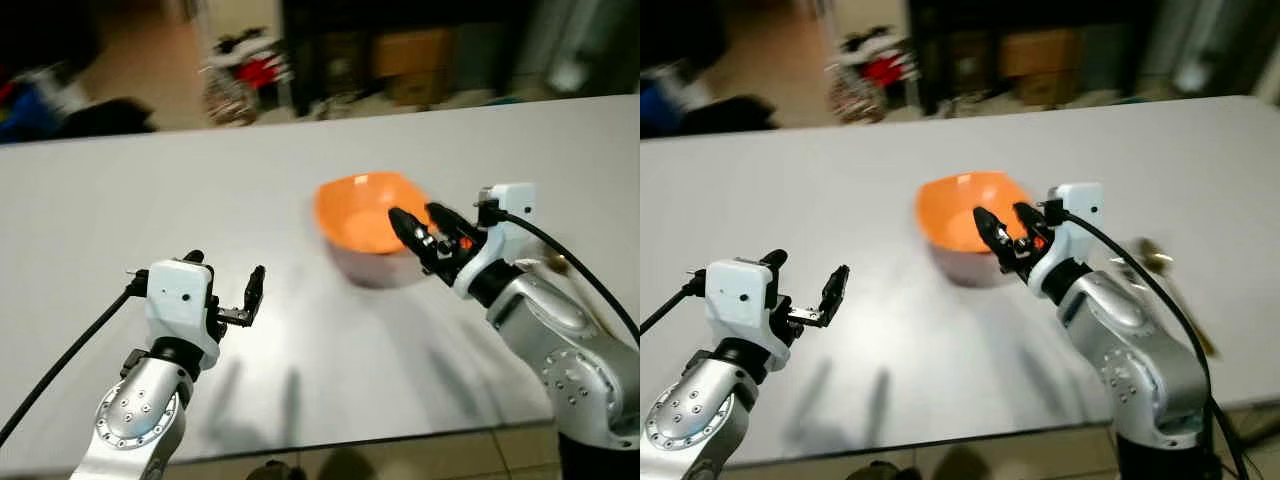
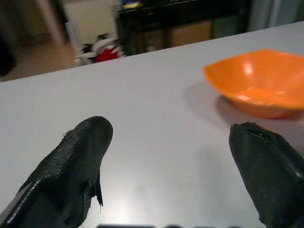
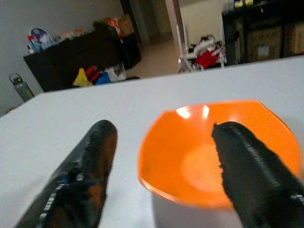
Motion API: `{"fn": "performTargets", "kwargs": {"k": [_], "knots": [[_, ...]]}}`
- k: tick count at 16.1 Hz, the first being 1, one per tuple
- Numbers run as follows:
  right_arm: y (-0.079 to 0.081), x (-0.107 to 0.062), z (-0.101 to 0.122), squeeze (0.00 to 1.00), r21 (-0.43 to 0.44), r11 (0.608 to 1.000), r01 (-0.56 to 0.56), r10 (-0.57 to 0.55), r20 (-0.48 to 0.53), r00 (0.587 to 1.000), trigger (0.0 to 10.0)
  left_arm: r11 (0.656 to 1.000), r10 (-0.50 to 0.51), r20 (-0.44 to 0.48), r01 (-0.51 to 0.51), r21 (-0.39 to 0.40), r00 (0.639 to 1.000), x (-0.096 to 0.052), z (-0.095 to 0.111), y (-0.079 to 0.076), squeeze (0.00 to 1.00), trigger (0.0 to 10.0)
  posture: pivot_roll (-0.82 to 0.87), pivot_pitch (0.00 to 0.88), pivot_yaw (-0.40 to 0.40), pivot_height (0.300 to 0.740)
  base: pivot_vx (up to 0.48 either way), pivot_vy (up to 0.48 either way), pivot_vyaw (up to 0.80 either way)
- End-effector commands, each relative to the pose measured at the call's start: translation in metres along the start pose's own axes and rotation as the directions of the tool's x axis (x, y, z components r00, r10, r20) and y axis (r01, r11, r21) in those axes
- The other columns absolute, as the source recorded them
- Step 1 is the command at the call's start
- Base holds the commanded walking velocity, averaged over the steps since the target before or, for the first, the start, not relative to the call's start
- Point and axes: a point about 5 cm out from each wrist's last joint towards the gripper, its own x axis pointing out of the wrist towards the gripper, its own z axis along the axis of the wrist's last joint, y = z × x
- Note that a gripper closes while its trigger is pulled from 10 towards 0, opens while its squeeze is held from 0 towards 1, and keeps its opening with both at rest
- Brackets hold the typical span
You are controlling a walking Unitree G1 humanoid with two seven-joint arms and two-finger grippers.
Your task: Setting the table
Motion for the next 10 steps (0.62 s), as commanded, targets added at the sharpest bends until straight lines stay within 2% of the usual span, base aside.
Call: {"fn": "performTargets", "kwargs": {"k": [1, 3, 6, 10], "knots": [[0.003, -0.004, 0.005, 1.0, -0.032, 0.999, 0.011, -0.009, 0.051, 0.999, 10.0, 0.999, 0.025, 0.008, -0.026, 0.031, 1.0, -0.001, 0.001, 0.002, 0.0, 10.0, -0.09, 0.0, 0.091, 0.74, 0.0, 0.0, 0.8], [0.005, -0.002, -0.002, 1.0, -0.111, 0.994, 0.02, -0.016, 0.036, 0.999, 10.0, 0.998, 0.059, 0.006, -0.059, 0.037, 0.998, -0.003, 0.0, 0.003, 0.0, 10.0, -0.07, 0.0, 0.081, 0.74, 0.0, 0.0, 0.8], [0.005, 0.002, -0.021, 1.0, -0.083, 0.996, 0.016, -0.017, -0.007, 1.0, 10.0, 0.993, 0.077, 0.004, -0.077, 0.085, 0.997, -0.005, -0.005, 0.004, 0.0, 10.0, -0.04, 0.0, 0.067, 0.74, 0.0, 0.0, 0.8], [0.004, 0.001, -0.033, 1.0, -0.145, 0.989, 0.022, -0.024, -0.011, 1.0, 10.0, 0.989, 0.109, 0.004, -0.109, 0.103, 0.994, 0.002, -0.006, 0.015, 0.0, 10.0, -0.04, 0.0, 0.073, 0.74, 0.0, 0.0, 0.8]]}}
